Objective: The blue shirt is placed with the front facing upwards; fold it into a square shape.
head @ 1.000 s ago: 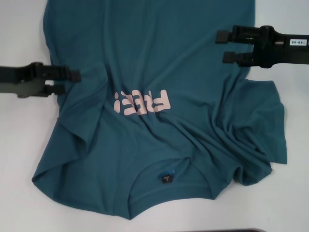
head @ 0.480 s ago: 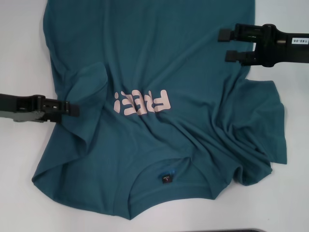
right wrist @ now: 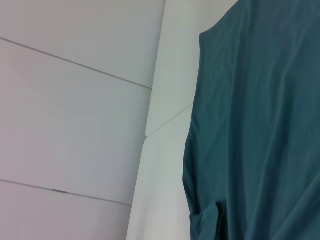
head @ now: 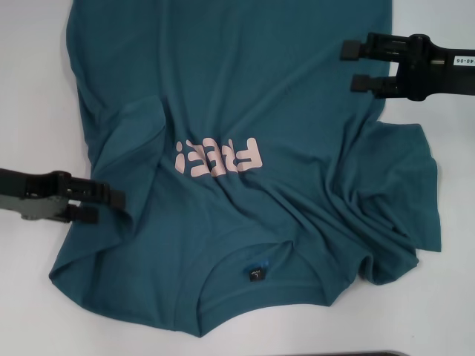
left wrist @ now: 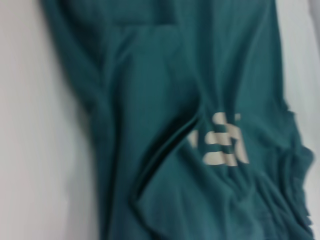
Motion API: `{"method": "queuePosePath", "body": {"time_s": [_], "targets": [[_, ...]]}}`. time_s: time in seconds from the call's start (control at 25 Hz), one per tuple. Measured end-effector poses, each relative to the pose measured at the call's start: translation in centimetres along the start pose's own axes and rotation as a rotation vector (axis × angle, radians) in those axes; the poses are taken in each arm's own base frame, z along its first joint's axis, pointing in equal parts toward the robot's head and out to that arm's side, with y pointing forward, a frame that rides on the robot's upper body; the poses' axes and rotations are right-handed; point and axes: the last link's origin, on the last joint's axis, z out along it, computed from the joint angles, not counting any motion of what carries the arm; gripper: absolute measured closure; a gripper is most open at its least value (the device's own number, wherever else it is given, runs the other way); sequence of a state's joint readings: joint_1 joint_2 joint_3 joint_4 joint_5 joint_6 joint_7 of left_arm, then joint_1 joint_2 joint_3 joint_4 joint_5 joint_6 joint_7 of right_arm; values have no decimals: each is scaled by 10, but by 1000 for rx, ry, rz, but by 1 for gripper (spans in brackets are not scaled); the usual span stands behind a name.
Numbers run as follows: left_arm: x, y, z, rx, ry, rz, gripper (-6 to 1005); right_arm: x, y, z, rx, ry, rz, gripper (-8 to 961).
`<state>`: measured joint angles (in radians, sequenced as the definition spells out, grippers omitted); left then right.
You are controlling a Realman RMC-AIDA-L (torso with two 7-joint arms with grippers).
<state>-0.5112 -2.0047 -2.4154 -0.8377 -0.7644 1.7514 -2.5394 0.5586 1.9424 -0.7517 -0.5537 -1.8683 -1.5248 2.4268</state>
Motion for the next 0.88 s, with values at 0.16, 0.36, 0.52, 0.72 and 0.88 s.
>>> {"method": "queuePosePath", "body": {"time_s": [0.16,0.36,0.52,0.72,0.88], "targets": [[-1,-4,10,28,-3,-71,220,0,-1,-1,1,-2,2,51],[-1,-6,19,24,-1,-132,220,2,-2,-2,2,-4,7,51],[-1,-6,25,10,-3,-152,220,3,-4,-4,4,-6,12,51],[1,-1,33,5,-9,-149,221,5,-5,-5,4,-8,17,51],[6,3,41,4,-11,-149,221,5,-5,-6,3,-8,19,52]]}}
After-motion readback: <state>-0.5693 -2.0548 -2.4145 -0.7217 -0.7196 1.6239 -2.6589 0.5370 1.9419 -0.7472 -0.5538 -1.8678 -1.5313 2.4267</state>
